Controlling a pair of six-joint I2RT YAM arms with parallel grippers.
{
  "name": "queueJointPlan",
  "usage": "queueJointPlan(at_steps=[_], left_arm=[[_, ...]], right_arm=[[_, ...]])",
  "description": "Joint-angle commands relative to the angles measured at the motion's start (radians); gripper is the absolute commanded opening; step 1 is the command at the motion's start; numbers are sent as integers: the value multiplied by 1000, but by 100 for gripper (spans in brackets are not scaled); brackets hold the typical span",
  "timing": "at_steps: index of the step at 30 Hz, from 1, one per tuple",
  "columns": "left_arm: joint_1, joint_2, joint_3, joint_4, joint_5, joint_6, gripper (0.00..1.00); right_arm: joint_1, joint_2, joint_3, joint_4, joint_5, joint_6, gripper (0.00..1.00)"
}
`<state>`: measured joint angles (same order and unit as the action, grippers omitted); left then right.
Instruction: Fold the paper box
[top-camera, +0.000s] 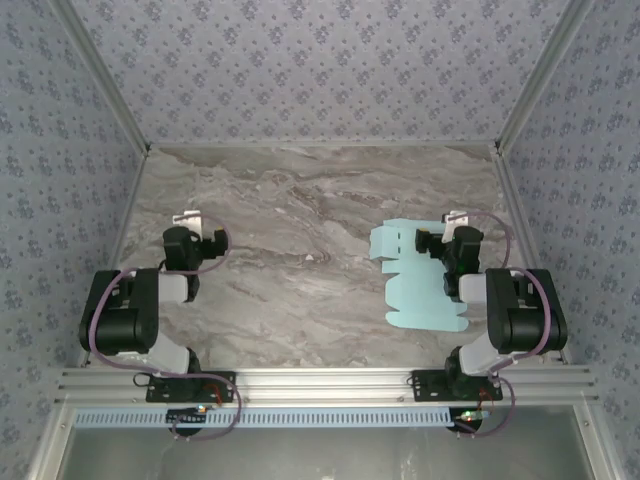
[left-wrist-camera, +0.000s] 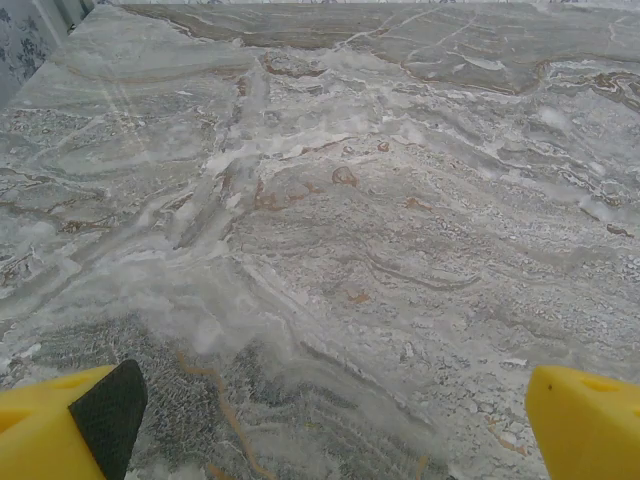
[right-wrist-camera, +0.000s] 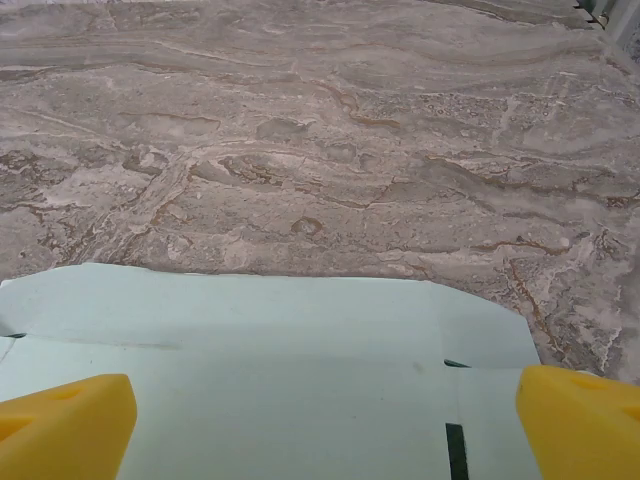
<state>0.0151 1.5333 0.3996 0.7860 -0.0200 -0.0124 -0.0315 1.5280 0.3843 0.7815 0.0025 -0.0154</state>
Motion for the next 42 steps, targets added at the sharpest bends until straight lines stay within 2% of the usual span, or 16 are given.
queueJointPlan(at_steps=[1, 24, 27, 30, 31, 32, 34, 36, 39, 42], left_arm=[[-1, -1, 18, 13, -12, -4, 99], [12, -1, 19, 15, 14, -15, 99], [21, -1, 17, 16, 23, -19, 99], [20, -29, 6, 21, 28, -16, 99], [18, -71, -17, 32, 31, -12, 99], [18, -140, -36, -3, 28, -19, 99], [19, -305, -2, -255, -3, -82, 99], [7, -451, 34, -454, 31, -133, 99], [-71, -635, 16, -571, 8, -252, 99], [-112, -758, -18, -621, -30, -392, 99]], right_arm=[[-8, -5, 13, 2, -11, -12, 100], [-11, -7, 12, 4, -13, -11, 100], [-35, -7, 10, 6, -54, 3, 100], [-23, -19, 7, 11, -19, 5, 100], [-16, -43, 3, -8, 39, 16, 100], [-6, -86, 1, -38, 97, 27, 100], [5, -171, 10, -136, 129, 27, 100], [11, -275, 76, -376, 136, 80, 100], [15, -355, 251, -795, 160, 186, 100], [22, -380, 347, -984, 155, 293, 100]])
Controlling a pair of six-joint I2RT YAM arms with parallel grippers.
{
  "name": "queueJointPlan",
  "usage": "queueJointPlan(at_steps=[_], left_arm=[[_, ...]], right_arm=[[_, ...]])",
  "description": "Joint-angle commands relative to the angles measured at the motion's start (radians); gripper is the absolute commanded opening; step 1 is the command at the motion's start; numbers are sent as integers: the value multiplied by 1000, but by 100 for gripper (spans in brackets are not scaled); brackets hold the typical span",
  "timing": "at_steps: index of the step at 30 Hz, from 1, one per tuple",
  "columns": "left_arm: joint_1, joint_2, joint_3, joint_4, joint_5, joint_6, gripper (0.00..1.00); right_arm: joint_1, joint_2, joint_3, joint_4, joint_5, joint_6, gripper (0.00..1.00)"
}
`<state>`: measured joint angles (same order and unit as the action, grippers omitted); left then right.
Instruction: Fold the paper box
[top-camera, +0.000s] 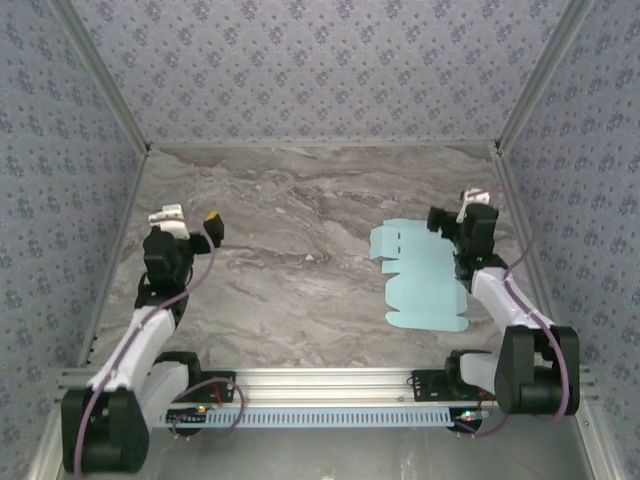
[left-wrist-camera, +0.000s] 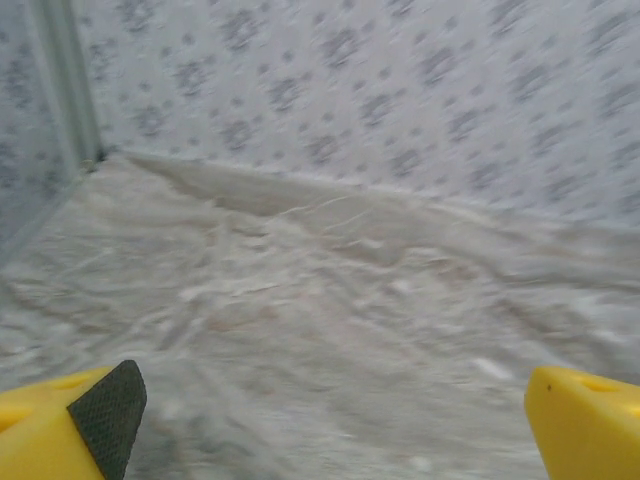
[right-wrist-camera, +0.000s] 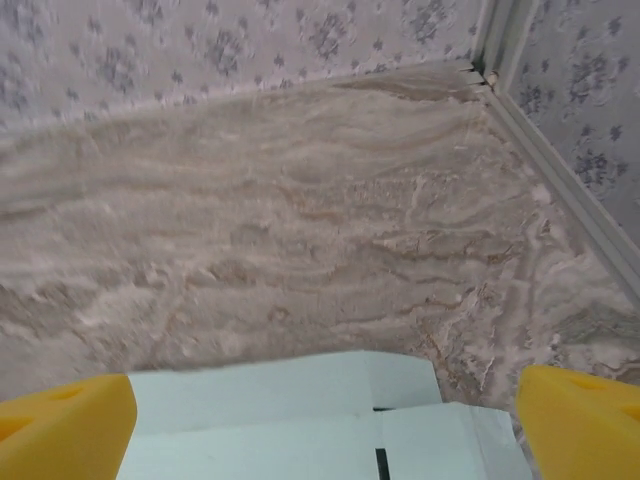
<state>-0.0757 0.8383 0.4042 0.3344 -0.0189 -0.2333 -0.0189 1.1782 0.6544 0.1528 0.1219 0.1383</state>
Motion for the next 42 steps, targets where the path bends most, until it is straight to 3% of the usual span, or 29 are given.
queueJointPlan(at_steps=[1, 3, 4, 7, 10, 12, 17, 21, 26, 29, 31, 34, 37, 42], left_arm=[[-21, -80, -41, -170, -86, -264, 99], [-10, -100, -23, -394, -255, -554, 99], [16, -106, 10, -464, -223, -519, 99], [27, -89, 77, -558, -135, -466, 99], [-11, -52, 69, -489, 4, -479, 99], [-85, 5, 78, -440, 62, -463, 99], [-268, 236, 265, -640, -54, -385, 99], [-379, 374, 359, -689, -43, -279, 99], [-420, 423, 363, -670, -75, -311, 99], [-421, 420, 357, -665, -94, -316, 99], [-395, 407, 343, -641, -51, -331, 99], [-345, 373, 310, -604, 19, -375, 99], [-327, 339, 281, -592, -1, -364, 99], [-308, 338, 279, -615, 38, -326, 99]], right_arm=[[7, -34, 102, -417, 34, 178, 100], [-7, -20, 172, -613, 77, 338, 100], [-23, -9, 201, -691, 82, 388, 100], [-98, 30, 217, -733, -64, 387, 100], [-189, 63, 193, -692, -187, 405, 100], [-254, 87, 167, -651, -279, 426, 100], [-298, 181, 146, -638, -357, 374, 100], [-268, 207, 82, -587, -417, 343, 100], [-125, 200, 19, -527, -446, 321, 100], [19, 208, -1, -465, -453, 348, 100], [141, 227, 15, -430, -438, 368, 100], [308, 268, 74, -406, -404, 391, 100], [461, 326, 151, -360, -393, 428, 100], [649, 446, 330, -398, -405, 447, 100]])
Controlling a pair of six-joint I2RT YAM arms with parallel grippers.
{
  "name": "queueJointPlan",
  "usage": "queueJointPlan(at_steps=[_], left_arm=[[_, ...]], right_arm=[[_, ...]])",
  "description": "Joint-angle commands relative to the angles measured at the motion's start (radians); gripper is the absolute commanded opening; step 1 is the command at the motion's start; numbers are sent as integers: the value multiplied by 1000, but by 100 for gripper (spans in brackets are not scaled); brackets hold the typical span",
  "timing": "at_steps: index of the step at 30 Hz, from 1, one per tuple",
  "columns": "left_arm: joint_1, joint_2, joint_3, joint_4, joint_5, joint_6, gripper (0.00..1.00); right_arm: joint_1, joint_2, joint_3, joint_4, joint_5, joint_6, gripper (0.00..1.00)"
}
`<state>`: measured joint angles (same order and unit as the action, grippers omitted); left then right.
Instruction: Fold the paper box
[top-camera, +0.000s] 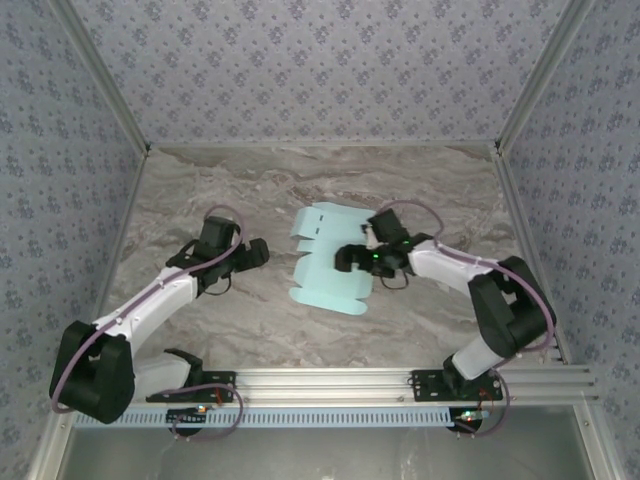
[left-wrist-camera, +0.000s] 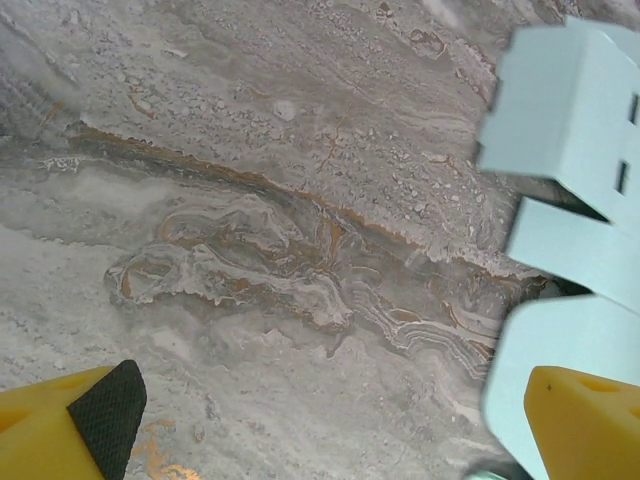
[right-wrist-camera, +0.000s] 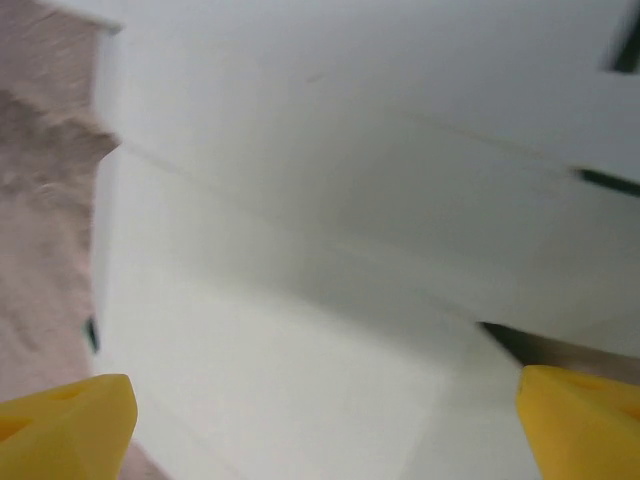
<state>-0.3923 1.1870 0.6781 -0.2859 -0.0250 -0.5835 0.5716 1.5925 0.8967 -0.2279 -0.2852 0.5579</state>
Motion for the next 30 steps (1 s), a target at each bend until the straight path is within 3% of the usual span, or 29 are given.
queueJointPlan(at_steps=[1, 7, 10, 13, 20, 30], left_arm=[[8, -8, 11, -3, 68, 33, 99], [2, 24, 53, -35, 173, 45, 99], [-31, 50, 64, 14, 239, 54, 99], [-98, 105, 108, 40, 243, 40, 99], [-216, 204, 191, 13, 269, 11, 99], [-223, 215, 170, 1, 275, -20, 99]], right_arm=[[78, 34, 116, -51, 21, 18, 100], [17, -69, 119, -219, 133, -61, 100], [-128, -117, 103, -285, 181, -82, 100], [-284, -89, 124, -268, 62, -142, 100], [-440, 187, 408, -312, -78, -311, 87], [-429, 553, 748, -390, -290, -386, 83]])
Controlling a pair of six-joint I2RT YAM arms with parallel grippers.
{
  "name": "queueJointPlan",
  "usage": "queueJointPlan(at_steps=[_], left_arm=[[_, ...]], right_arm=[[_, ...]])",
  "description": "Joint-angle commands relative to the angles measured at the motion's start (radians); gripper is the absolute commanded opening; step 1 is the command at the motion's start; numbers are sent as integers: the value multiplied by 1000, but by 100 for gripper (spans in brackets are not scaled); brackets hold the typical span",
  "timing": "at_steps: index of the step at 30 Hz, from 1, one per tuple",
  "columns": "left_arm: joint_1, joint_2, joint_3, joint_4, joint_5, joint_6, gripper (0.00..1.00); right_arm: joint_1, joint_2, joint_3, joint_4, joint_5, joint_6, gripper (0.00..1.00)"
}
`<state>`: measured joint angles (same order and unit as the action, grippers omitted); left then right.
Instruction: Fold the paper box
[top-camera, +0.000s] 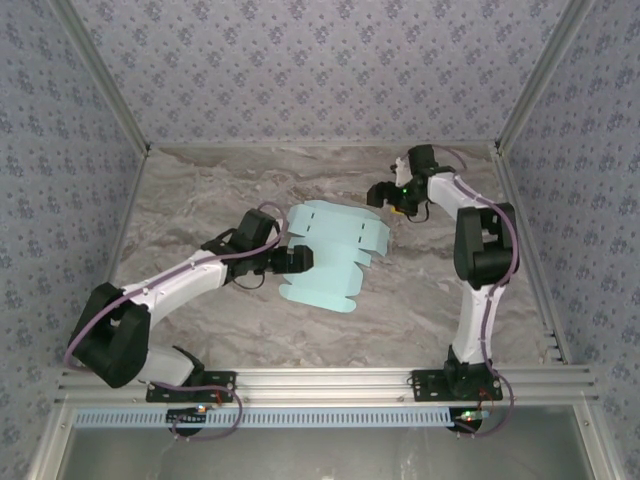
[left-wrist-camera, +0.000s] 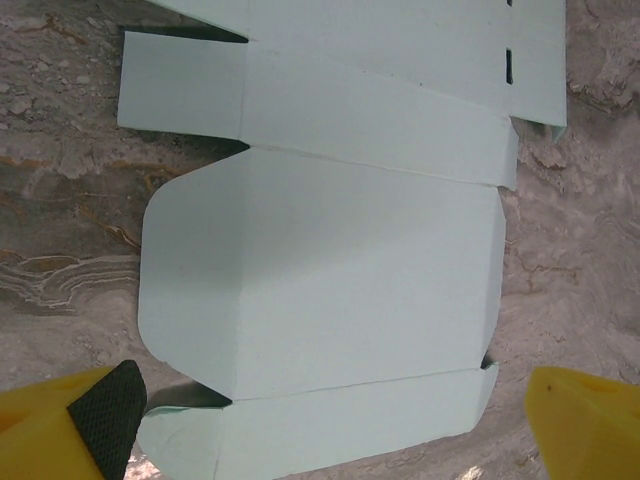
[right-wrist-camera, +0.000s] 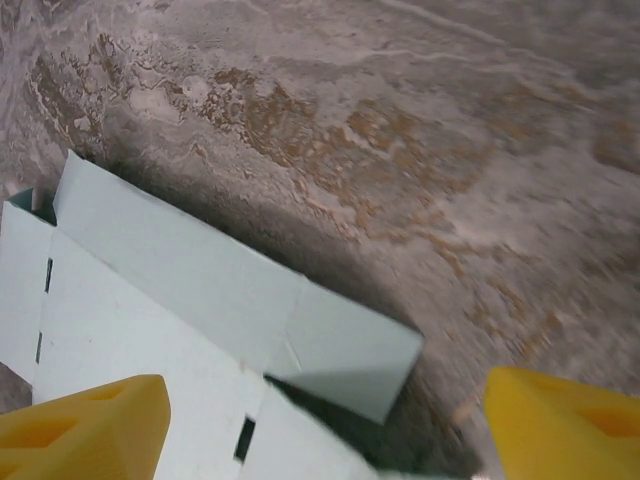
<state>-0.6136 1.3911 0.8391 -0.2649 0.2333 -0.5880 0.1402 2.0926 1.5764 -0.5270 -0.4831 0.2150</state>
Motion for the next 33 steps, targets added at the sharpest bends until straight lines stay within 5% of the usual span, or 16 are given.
queueJointPlan(at_steps=[1, 12, 23, 33], left_arm=[[-2, 14, 12, -30, 15, -18, 99], [10, 38, 103, -225, -54, 90, 99], [66, 55, 50, -163, -54, 64, 99], [67, 144, 8, -56, -19, -1, 99]], right_arm=[[4, 64, 81, -115, -119, -49, 82], [22, -99, -221, -109, -353, -114, 78], [99, -212, -534, 143, -494, 11, 73], [160, -196, -561, 210, -554, 46, 48]])
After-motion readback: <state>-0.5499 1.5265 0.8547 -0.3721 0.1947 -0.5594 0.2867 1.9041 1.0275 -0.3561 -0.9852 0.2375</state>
